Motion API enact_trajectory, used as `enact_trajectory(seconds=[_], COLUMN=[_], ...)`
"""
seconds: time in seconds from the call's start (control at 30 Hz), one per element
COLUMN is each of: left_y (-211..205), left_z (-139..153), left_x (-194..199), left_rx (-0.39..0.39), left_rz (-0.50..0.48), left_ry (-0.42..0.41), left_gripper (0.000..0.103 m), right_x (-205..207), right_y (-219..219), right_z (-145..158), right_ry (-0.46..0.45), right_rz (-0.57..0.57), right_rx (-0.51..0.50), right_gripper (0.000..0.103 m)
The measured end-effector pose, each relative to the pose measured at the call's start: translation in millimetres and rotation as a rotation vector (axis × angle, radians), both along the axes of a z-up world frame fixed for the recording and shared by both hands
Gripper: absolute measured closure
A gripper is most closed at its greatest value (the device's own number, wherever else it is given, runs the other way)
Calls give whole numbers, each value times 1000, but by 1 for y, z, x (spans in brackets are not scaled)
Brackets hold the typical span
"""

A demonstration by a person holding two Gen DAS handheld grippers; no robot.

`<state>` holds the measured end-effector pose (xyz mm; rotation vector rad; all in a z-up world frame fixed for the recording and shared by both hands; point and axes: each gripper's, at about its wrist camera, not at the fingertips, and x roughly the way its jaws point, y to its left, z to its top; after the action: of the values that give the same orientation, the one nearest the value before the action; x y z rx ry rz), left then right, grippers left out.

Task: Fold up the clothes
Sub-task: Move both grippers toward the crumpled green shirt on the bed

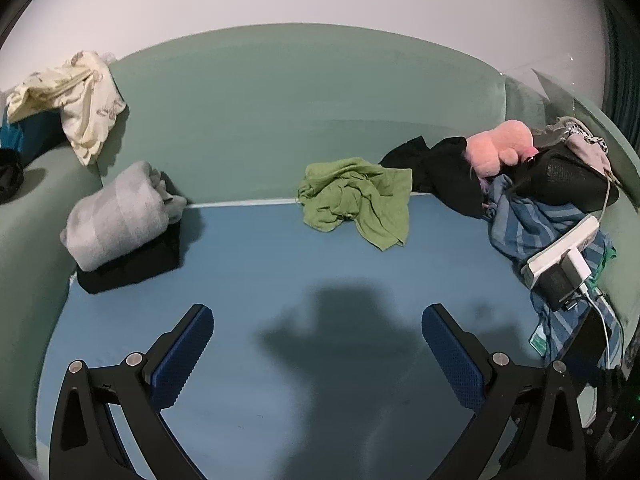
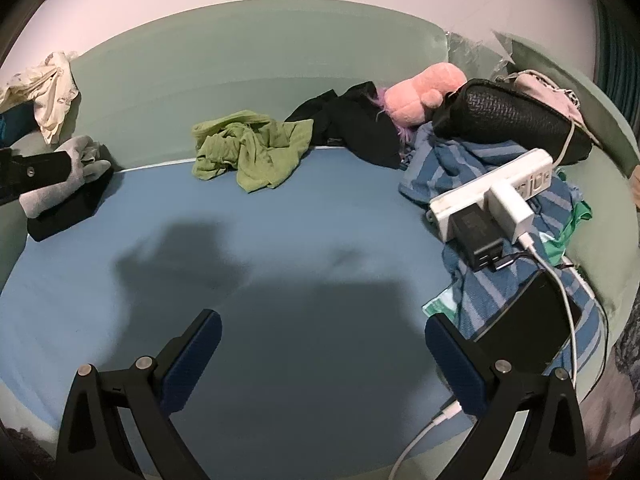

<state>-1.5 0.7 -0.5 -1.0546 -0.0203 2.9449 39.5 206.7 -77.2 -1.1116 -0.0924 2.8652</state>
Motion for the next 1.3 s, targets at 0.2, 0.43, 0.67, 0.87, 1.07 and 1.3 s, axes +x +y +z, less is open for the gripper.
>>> enact_trajectory(seconds=[0.2,0.43,0.67,0.87,1.07,1.3], left_y=[3,4,-1,-5,-3,1], left_z=[-2,0,-1,1,2,6], left_x=[-6,-14,-15,-18,-17,-11], left_rx=[6,23,43,49,47,46], left_rz=[2,5,2,2,3,15], left_ry=[6,-4,-9,-9,-11,11], left_gripper=[0,0,0,0,0,0], right_x=[-6,-4,-5,-5,-1,3], right_y=[-8,-5,-6,-5,-4,1], right_z=[-5,-4,-3,-2,0,4], right_ry=[-13,-17,-21,-18,-10,-9], right_rz=[-2,17,23,22,23,4], right_rx=[8,-9,7,3,1,-1], right_gripper=[0,0,0,0,0,0])
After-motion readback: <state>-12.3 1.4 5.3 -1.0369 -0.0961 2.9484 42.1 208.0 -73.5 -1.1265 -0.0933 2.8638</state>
